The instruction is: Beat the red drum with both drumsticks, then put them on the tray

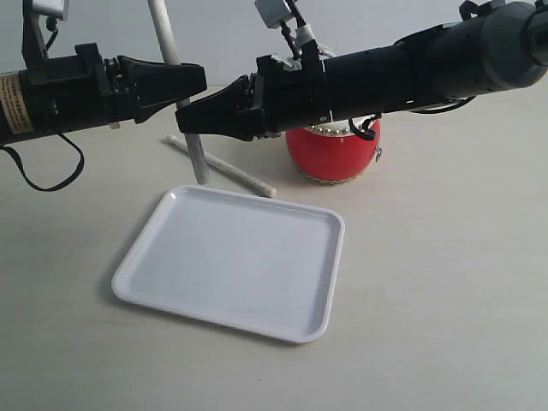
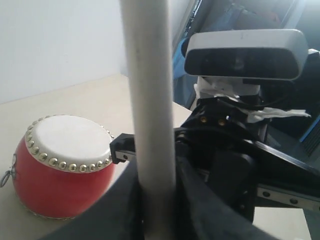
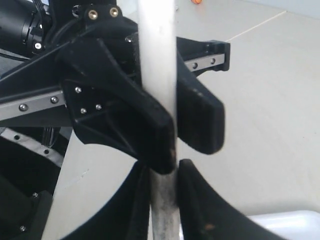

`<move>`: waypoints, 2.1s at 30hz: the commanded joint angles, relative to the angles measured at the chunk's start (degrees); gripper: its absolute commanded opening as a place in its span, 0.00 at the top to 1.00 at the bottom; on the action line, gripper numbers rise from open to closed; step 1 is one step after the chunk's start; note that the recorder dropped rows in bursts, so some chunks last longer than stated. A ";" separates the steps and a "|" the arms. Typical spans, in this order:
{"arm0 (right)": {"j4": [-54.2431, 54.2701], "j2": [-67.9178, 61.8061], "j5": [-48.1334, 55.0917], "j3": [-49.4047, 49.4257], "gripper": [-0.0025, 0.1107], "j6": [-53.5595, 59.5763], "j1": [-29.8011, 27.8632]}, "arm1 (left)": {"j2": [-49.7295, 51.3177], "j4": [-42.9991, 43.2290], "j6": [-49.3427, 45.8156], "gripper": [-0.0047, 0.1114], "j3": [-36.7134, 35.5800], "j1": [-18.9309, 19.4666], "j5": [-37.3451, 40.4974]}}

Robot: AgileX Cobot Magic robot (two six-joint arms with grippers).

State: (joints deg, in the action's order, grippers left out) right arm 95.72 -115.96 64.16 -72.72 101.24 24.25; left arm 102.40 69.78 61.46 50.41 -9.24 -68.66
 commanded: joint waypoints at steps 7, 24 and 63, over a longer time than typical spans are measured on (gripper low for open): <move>1.11 0.08 0.58 -0.25 0.98 -0.64 0.12 | 0.20 -1.64 -0.99 0.96 0.25 0.06 0.89; 2.84 0.08 3.48 -0.25 0.98 -2.46 0.12 | 0.20 -2.11 0.18 0.96 0.25 0.06 -0.04; -15.47 1.59 -14.55 -3.20 0.42 -15.98 4.12 | -4.26 7.07 12.18 0.96 0.25 12.30 4.99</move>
State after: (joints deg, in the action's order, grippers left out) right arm 89.67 -115.85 57.25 -73.39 93.64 28.10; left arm 100.10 74.45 71.05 50.41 2.08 -67.42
